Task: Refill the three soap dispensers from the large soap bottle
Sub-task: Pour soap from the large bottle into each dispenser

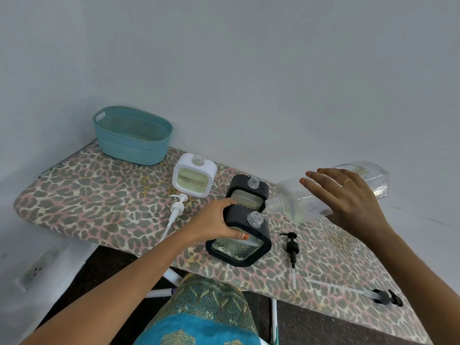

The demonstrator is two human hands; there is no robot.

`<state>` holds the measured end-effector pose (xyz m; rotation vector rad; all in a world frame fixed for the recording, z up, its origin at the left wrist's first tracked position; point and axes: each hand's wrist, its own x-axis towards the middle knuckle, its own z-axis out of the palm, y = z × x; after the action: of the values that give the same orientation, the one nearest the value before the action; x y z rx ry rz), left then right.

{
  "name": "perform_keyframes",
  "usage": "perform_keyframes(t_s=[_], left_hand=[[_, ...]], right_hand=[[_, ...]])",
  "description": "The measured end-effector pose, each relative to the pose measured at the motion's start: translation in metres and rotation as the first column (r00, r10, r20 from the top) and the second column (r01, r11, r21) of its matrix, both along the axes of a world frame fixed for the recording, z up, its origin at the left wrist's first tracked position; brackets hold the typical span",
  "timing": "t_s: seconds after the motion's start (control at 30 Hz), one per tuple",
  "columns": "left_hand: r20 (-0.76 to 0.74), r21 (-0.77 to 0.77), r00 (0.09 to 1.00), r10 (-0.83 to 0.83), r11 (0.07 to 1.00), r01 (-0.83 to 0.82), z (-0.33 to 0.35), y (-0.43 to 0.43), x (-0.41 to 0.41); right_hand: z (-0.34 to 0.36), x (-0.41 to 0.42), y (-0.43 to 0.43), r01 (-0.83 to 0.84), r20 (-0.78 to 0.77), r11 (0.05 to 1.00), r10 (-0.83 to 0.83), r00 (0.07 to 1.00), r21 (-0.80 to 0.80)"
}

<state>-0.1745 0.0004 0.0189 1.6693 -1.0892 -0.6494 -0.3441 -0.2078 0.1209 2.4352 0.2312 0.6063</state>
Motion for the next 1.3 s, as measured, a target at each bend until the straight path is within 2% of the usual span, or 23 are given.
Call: perform_keyframes(t_s=[1.3], left_hand=[[-0.024,-0.007,0.999,-0.026,1.000,0.025,-0.0041,-0.0031,-0.0004]], right_hand=[[0.0056,0.0011,0.0046,-0.020,-0.037,0.997,0.018,0.999,-0.072]])
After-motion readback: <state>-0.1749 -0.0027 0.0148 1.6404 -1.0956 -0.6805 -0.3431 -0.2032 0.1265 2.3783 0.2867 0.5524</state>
